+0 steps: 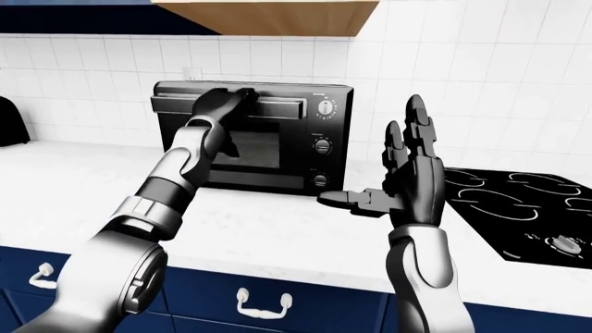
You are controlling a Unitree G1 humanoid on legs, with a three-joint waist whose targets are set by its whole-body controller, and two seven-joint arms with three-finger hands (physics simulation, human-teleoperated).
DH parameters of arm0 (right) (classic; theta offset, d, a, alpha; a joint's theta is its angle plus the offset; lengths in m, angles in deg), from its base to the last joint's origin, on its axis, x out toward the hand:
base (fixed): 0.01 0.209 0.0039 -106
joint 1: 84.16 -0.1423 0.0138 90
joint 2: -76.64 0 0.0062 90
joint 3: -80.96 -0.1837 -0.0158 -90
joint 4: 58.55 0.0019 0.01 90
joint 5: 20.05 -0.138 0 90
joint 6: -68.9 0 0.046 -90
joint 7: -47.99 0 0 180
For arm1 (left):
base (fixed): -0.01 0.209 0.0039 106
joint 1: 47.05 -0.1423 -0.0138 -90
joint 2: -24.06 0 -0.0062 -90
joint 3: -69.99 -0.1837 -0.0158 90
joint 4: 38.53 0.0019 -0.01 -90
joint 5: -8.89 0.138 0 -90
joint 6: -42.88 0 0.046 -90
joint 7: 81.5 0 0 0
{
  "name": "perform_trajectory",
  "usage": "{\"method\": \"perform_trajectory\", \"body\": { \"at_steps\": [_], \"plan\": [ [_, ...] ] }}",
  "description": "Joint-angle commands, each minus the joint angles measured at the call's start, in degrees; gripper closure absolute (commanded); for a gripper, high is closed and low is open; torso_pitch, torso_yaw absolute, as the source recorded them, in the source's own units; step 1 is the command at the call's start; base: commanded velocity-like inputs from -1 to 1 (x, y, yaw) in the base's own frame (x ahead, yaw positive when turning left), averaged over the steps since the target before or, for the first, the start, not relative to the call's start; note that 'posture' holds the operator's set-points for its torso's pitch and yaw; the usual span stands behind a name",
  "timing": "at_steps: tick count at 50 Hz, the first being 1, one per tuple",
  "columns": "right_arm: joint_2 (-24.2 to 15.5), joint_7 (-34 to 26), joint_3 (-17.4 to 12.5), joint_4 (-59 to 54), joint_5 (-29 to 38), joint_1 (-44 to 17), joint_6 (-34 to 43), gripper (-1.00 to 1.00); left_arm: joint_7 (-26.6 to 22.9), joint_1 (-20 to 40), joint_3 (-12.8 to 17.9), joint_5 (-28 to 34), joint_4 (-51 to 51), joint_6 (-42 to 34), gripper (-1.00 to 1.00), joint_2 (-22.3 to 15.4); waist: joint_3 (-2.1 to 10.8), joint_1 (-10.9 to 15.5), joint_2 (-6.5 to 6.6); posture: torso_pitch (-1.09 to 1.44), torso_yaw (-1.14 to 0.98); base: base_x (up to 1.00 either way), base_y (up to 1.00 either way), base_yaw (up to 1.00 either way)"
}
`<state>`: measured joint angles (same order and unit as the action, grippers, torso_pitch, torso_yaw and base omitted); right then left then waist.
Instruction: Open the toaster oven door.
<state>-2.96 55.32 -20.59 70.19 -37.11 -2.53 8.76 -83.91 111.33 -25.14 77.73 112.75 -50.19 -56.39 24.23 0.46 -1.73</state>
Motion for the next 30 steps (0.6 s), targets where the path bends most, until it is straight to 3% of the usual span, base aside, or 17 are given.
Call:
{"method": "perform_trajectory", "body": {
  "at_steps": [1, 6, 19, 25, 30],
  "plan": [
    [-0.3, -0.1, -0.1, 1.2, 0.0, -1.4, -1.3, -1.0, -2.8, 0.4, -0.2, -0.3, 1.1, 0.5, -0.19, 0.2, -0.7, -0.1, -0.13, -0.65, 0.0, 0.0, 0.0, 0.0],
    [-0.4, 0.1, -0.2, 1.9, -0.2, -1.4, -0.8, -1.0, -3.7, 0.3, -0.3, -0.1, 0.8, -0.1, 0.13, 0.3, -0.43, 0.0, -0.06, -0.65, 0.0, 0.0, 0.0, 0.0],
    [-0.5, -0.2, -0.7, 0.8, -0.4, -1.4, -1.9, -1.0, -5.4, -3.6, -0.1, 0.9, -4.8, -1.7, 0.2, -0.4, -0.46, 0.1, 0.12, -0.65, 0.0, 0.0, 0.0, 0.0],
    [-0.5, -0.2, -0.7, 0.8, -0.5, -1.2, -2.0, -1.0, -11.3, -9.7, 0.7, 1.7, -18.2, -3.7, 0.2, -0.9, -0.75, 0.0, 0.45, -0.65, 0.0, 0.0, 0.0, 0.0],
    [-0.5, 0.1, -0.5, 1.4, -0.4, -1.2, -1.5, -1.0, -18.4, -17.7, 1.5, 2.8, -35.1, -5.7, 0.18, -0.6, -1.1, -0.1, 0.62, -0.65, 0.0, 0.0, 0.0, 0.0]
  ]
}}
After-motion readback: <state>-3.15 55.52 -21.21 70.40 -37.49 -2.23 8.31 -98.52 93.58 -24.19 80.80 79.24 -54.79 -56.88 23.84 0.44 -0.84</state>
